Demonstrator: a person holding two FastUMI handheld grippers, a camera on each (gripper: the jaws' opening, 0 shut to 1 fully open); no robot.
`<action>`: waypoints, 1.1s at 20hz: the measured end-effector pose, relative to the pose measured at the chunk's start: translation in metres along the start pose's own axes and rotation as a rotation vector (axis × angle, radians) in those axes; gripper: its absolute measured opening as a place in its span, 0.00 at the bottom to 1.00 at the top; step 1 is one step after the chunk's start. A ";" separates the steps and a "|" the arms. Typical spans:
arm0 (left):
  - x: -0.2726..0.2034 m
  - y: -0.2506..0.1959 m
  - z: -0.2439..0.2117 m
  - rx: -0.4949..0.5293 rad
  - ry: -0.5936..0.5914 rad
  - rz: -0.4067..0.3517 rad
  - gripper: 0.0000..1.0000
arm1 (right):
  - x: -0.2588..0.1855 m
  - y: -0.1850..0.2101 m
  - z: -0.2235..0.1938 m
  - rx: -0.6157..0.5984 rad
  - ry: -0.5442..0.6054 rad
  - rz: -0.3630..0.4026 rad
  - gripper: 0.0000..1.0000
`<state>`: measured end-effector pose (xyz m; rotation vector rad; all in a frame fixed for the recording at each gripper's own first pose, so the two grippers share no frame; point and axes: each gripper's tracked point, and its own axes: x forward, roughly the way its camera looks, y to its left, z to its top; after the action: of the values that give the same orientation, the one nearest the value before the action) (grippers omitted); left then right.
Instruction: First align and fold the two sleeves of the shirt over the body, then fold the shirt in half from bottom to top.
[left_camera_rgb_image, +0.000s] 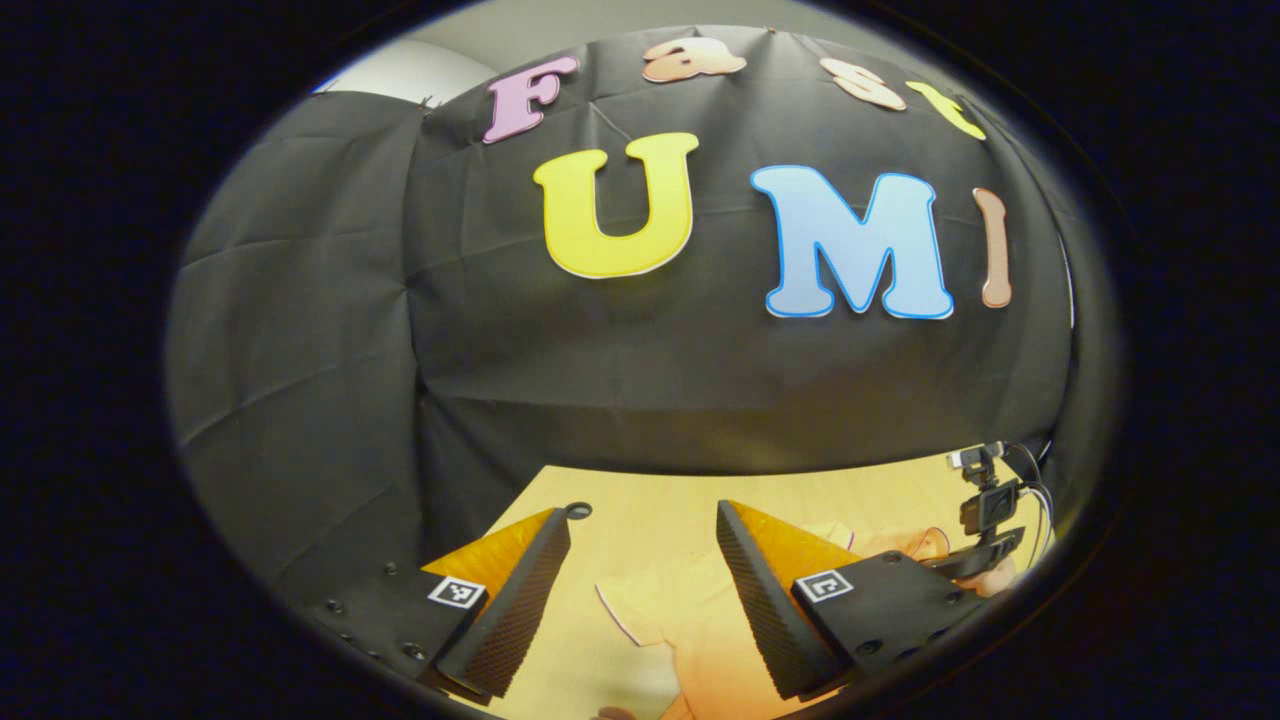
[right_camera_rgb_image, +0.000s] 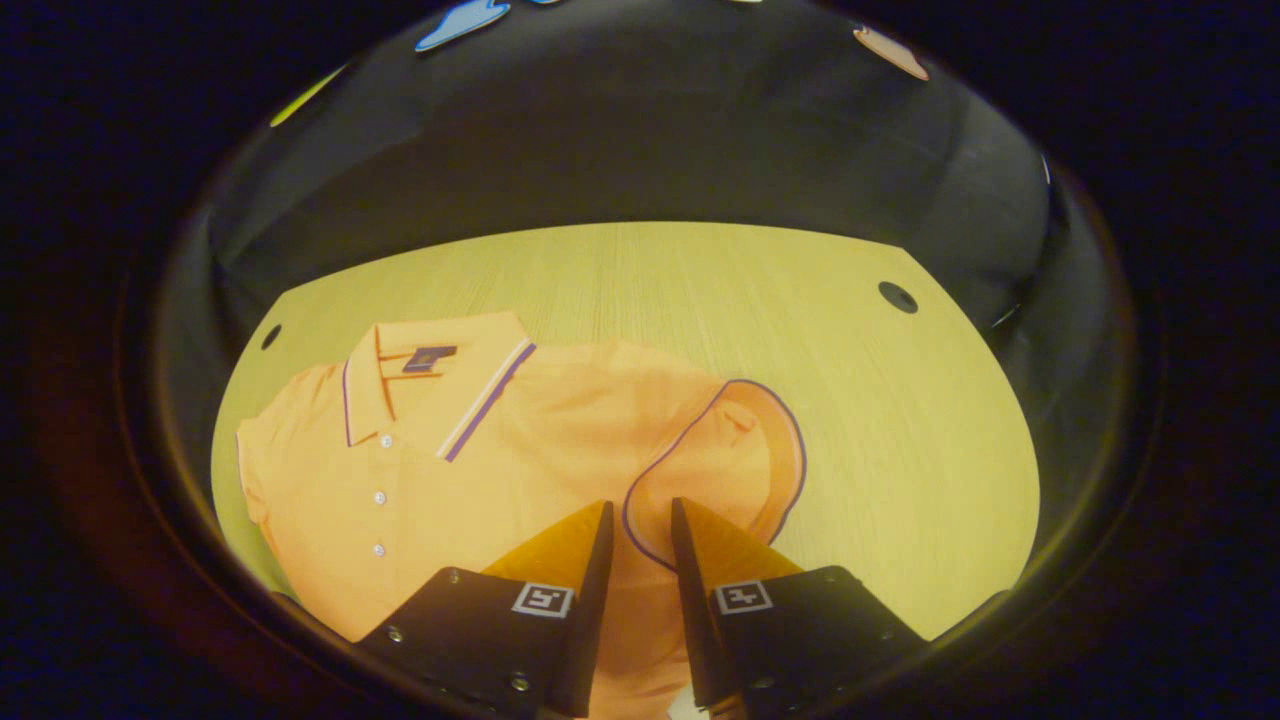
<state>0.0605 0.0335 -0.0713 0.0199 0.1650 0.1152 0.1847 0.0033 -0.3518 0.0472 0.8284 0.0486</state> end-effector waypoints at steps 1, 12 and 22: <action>0.000 0.001 0.000 0.001 0.000 0.001 0.97 | 0.001 0.001 -0.001 -0.010 0.003 0.005 0.37; 0.000 0.007 -0.004 -0.010 0.001 0.000 0.97 | -0.019 0.038 0.029 0.088 -0.050 0.141 0.02; -0.002 0.026 -0.010 -0.004 0.003 0.018 0.97 | -0.036 0.152 0.026 -0.050 -0.060 0.275 0.02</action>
<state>0.0542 0.0596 -0.0800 0.0176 0.1674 0.1333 0.1758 0.1526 -0.2979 0.1143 0.7560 0.3253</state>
